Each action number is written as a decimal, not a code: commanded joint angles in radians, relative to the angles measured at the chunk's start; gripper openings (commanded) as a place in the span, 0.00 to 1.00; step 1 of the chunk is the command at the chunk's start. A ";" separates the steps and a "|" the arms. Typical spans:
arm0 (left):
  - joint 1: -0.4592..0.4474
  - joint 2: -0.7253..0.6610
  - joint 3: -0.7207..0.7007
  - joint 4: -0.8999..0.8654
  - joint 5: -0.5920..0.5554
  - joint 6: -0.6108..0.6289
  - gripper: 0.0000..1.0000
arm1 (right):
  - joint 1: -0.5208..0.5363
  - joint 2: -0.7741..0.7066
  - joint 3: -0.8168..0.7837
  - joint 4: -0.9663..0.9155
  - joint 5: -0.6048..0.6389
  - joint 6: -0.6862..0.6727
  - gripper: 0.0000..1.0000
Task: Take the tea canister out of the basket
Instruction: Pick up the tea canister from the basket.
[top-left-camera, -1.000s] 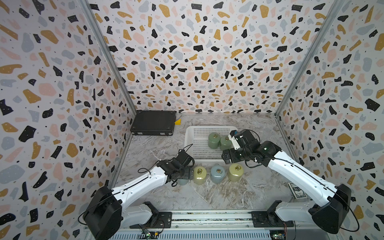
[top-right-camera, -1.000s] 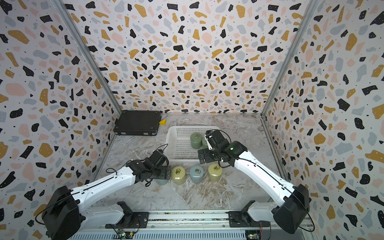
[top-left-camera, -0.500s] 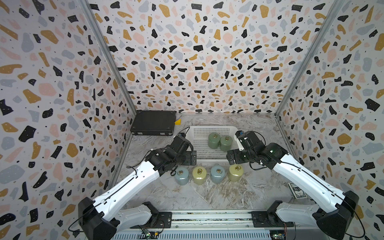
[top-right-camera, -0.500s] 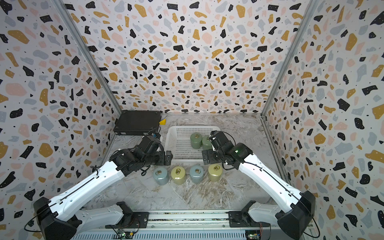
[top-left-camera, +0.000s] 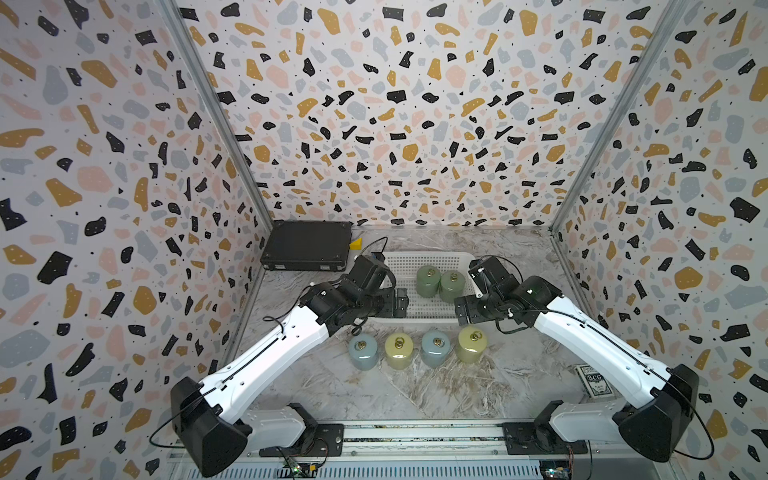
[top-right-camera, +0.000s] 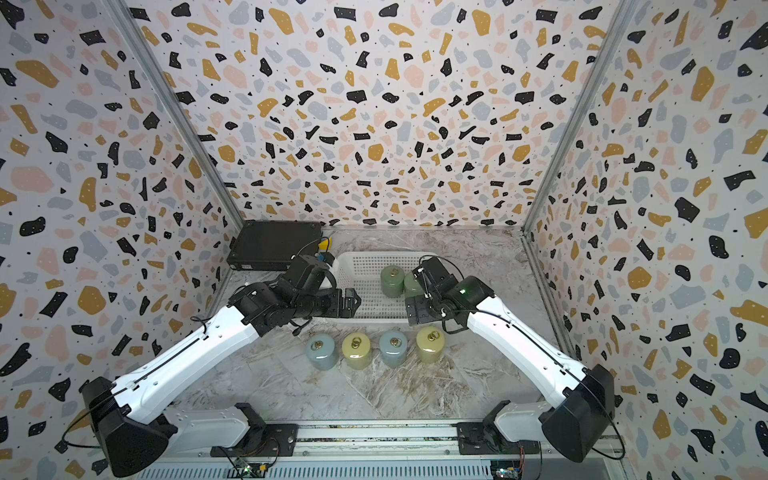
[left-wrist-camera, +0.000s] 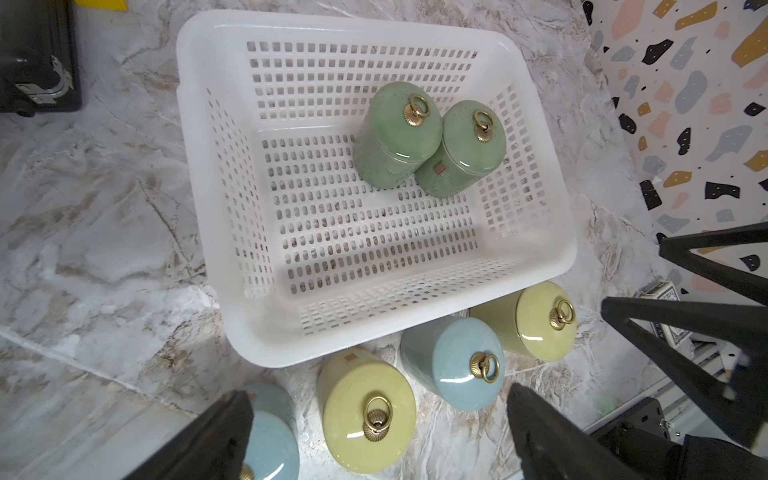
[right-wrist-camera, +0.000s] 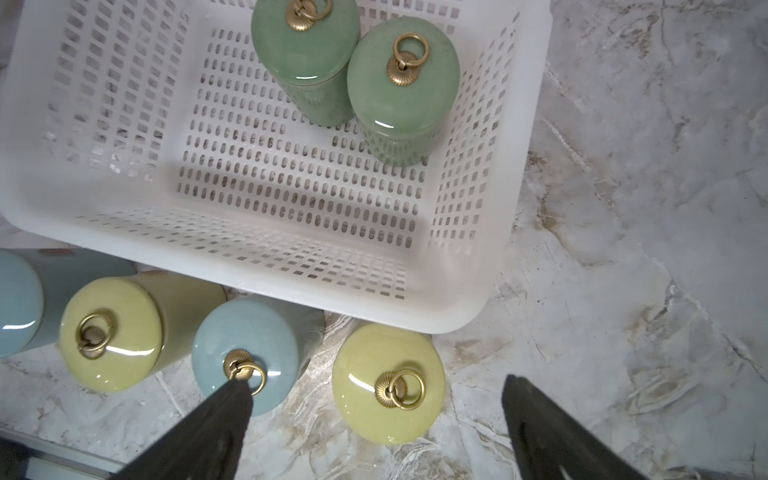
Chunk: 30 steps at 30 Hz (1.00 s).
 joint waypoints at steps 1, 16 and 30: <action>0.013 -0.027 0.018 0.033 0.028 0.004 1.00 | -0.026 0.037 0.048 -0.021 0.014 -0.019 0.99; 0.017 -0.120 -0.084 0.065 0.075 -0.019 1.00 | -0.108 0.380 0.273 0.027 -0.012 -0.078 0.89; 0.019 -0.106 -0.059 0.048 0.082 -0.002 1.00 | -0.186 0.641 0.410 0.079 -0.084 -0.084 0.96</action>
